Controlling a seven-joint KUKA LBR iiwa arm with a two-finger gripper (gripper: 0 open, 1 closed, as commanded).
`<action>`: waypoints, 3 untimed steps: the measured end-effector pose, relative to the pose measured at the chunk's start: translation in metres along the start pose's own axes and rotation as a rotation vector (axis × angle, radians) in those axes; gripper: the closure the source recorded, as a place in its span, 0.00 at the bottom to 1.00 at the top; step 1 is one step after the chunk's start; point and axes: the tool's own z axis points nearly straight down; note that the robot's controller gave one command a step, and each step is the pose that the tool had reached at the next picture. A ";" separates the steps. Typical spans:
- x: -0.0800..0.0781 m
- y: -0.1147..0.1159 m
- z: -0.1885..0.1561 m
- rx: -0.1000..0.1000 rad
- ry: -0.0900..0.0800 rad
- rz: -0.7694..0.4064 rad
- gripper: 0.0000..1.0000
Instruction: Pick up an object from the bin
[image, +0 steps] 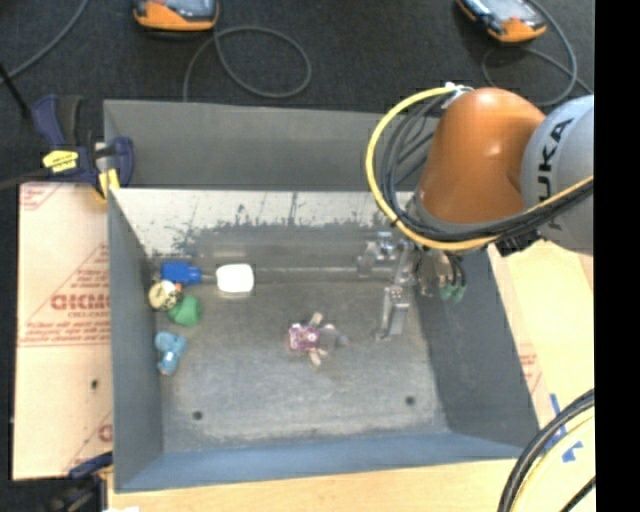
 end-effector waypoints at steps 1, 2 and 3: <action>-0.001 0.000 -0.005 0.000 -0.008 0.000 0.00; -0.009 0.012 0.009 0.002 -0.014 0.058 0.00; 0.001 0.057 0.063 -0.001 -0.012 0.141 0.00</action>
Offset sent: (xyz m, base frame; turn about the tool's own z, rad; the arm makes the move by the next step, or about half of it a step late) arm 0.0250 0.0693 -0.0692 0.2137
